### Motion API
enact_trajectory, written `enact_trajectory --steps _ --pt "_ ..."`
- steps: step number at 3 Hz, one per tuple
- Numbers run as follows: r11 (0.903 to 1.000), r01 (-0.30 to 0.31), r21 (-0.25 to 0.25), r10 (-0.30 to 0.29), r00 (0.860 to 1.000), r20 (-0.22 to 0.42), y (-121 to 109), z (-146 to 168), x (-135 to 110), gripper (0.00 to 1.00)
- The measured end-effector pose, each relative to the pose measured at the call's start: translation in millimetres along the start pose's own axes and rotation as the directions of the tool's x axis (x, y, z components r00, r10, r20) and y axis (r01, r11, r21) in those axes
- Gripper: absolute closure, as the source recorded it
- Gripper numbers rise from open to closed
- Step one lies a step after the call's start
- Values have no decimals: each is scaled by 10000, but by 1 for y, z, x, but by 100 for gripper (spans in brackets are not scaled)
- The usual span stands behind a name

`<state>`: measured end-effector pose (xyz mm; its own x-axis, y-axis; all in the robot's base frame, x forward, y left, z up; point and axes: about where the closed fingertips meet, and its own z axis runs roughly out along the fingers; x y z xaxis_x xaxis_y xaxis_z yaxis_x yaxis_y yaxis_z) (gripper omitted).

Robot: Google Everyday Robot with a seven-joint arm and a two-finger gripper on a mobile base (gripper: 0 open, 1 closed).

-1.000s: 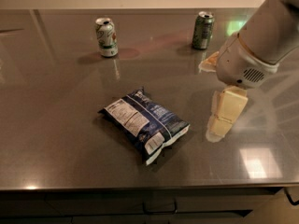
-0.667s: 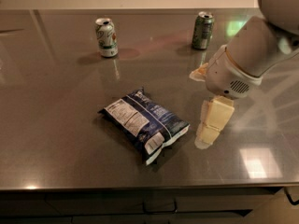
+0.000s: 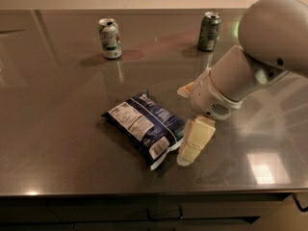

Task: Move blue chip bag near 7up can

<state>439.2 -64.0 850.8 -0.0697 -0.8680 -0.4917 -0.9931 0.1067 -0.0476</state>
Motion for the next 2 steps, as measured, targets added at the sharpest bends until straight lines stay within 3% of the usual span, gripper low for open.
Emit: enact_trajectory --steps 2 --pt "9999 -122 -92 122 9999 18 1 14 -9 0"
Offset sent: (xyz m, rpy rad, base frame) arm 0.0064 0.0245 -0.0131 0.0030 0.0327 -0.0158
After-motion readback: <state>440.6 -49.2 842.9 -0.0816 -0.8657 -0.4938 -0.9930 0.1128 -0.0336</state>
